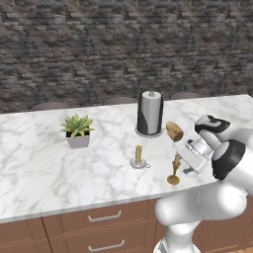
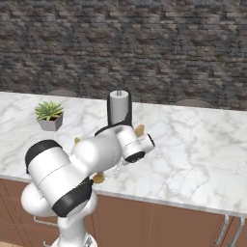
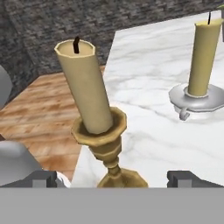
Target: Pick the candle and candle from the dining table and place them in the open cabinet. Close the cabinet after placing the objects.
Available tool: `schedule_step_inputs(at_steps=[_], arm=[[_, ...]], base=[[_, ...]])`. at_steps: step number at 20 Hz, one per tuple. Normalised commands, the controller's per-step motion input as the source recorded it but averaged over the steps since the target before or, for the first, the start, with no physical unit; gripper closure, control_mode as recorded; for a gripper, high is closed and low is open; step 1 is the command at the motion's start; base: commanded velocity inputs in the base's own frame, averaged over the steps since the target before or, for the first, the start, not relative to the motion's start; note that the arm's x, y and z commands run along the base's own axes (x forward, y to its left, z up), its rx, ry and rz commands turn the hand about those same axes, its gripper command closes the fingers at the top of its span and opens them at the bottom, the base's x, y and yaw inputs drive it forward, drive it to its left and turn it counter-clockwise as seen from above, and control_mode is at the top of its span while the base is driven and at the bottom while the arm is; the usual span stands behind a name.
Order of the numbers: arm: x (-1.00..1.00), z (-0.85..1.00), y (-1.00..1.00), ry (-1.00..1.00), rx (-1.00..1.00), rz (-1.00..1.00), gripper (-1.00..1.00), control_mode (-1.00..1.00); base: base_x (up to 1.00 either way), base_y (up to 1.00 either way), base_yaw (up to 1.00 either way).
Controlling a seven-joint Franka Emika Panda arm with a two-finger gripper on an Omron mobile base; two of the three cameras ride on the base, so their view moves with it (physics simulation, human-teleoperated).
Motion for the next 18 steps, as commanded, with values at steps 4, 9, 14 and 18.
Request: schedule_step_inputs(at_steps=[4, 9, 14, 18], arm=[[0.0, 0.0, 0.11, 0.0, 0.0, 0.0, -1.0, -1.0], [0.0, -0.01, 0.12, 0.0, 0.0, 0.0, -1.0, -1.0], [0.0, -0.02, 0.1, 0.0, 0.0, -0.01, -1.0, -1.0], [0.0, -0.03, 0.11, 0.0, 0.0, -0.01, -1.0, -1.0]], base=[[0.0, 0.0, 0.0], [0.0, 0.0, 0.0], [0.0, 0.0, 0.0], [0.0, 0.0, 0.0]])
